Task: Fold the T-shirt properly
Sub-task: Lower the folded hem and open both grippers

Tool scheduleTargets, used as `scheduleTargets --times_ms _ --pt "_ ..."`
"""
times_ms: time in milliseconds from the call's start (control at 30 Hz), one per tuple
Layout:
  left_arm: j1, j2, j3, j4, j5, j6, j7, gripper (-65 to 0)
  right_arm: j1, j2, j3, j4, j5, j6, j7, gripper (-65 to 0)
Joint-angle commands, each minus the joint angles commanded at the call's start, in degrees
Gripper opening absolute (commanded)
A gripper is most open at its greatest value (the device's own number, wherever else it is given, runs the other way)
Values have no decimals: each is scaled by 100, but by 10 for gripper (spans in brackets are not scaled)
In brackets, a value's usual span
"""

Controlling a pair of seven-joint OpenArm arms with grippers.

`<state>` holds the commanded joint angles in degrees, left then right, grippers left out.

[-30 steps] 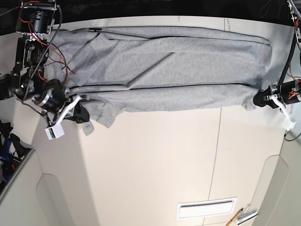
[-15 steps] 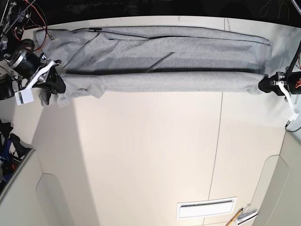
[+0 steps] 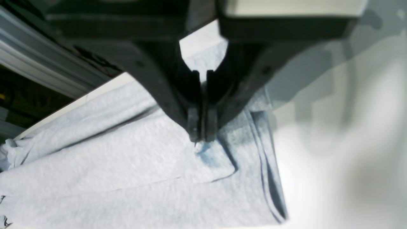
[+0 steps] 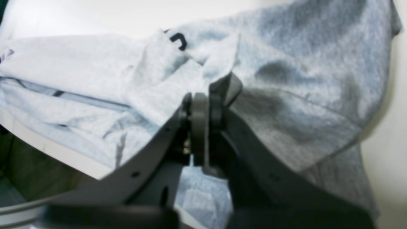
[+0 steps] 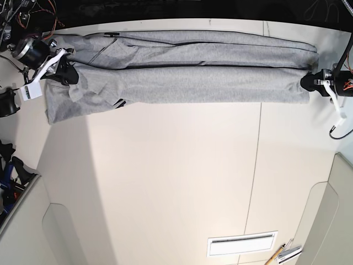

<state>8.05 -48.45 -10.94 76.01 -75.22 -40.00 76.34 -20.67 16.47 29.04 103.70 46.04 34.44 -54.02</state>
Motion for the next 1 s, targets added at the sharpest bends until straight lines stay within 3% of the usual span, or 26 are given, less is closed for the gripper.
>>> scheduleTargets --times_ms 167,200,267,333,467,633,667,700,733,767,833,1000 --pt "76 0 0 0 26 0 2 -646 -2 0 0 -4 -205 -17 -7 -650" --pt "105 0 0 0 50 0 2 -606 -2 2 0 -4 -216 -17 -4 -609" --pt "153 0 0 0 127 0 -4 -477 0 2 0 -4 -210 -48 -7 -459" --pt "151 -2 -2 0 219 0 -28 -350 4 2 11 -2 -133 -63 -4 -418" --pt "149 -120 -94 2 90 0 -66 -330 31 -31 240 70 280 -57 -22 -418" --pt "151 -199 -922 0 -361 0 -61 -329 103 -28 448 461 295 -57 -22 -421" --pt "153 -199 -1025 0 -385 0 -63 -328 157 -31 448 481 282 -55 -20 -452" --pt "153 -188 -1075 0 -374 0 -66 -303 212 -31 448 472 243 -57 -20 -530" --pt "181 -184 -1086 -2 -345 0 -103 -264 245 -31 446 472 199 -57 -4 -632" --pt "229 -153 -1084 -7 -293 0 -192 -222 275 -31 446 466 146 -57 20 -650" --pt "367 -26 -1084 -11 -74 0 -442 -175 304 -31 437 398 87 -55 85 -650" --pt "577 378 -1084 -37 660 0 -1029 -175 304 -28 415 -184 26 -55 166 -650"
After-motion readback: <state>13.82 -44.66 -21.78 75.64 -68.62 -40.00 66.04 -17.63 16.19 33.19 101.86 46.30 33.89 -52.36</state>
